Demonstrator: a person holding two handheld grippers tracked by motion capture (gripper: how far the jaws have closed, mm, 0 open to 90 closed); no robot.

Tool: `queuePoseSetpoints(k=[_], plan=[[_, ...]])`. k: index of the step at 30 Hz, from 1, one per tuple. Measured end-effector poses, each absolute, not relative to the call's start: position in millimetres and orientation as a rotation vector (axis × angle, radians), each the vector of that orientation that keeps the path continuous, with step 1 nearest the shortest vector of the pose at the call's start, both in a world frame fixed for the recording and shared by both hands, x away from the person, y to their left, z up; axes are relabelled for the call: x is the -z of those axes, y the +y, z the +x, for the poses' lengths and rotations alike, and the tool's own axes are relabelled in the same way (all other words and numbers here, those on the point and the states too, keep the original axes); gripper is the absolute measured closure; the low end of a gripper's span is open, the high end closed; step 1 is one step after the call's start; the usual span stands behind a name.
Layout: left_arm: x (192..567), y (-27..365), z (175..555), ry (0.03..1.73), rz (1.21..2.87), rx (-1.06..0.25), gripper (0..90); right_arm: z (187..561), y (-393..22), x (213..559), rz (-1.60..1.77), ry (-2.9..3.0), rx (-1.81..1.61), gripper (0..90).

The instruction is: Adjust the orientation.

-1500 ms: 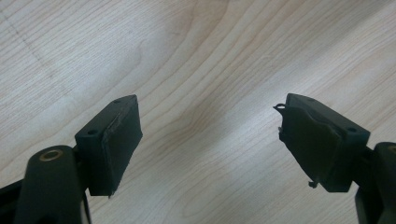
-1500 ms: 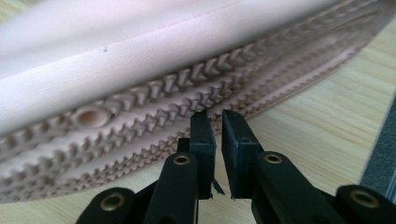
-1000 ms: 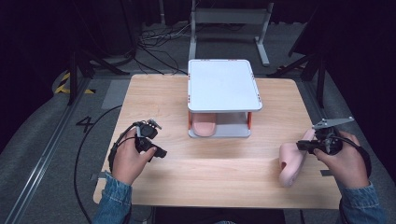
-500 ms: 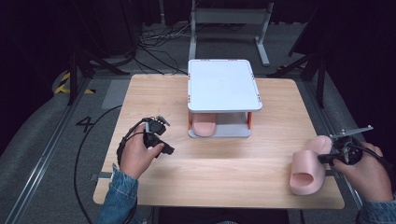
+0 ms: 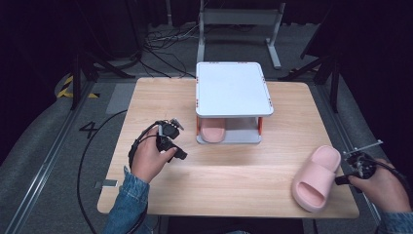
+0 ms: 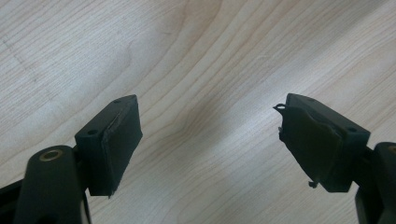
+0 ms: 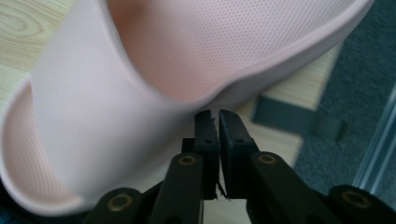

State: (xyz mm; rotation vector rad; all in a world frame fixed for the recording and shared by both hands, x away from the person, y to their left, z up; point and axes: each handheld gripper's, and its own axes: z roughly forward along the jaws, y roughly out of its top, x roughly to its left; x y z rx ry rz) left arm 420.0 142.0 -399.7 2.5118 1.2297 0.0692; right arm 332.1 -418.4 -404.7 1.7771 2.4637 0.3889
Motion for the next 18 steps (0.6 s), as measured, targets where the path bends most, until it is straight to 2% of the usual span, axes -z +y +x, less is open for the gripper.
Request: queuePoseSetpoints(k=[5, 15, 18], plan=[[399.8, 149.0, 415.8, 1.251, 2.506, -0.073, 20.9, 347.3, -392.9, 410.8, 1.644, 2.512, -0.467, 86.0], [399.6, 168.4, 404.3, 1.309, 2.485, -0.098, 20.9, 368.1, -338.7, 418.9, 1.475, 2.629, -0.533, 84.4], [400.8, 172.0, 402.8, 1.319, 2.481, -0.093, 20.8, 371.9, -323.8, 420.4, 1.407, 2.654, -0.555, 78.1]])
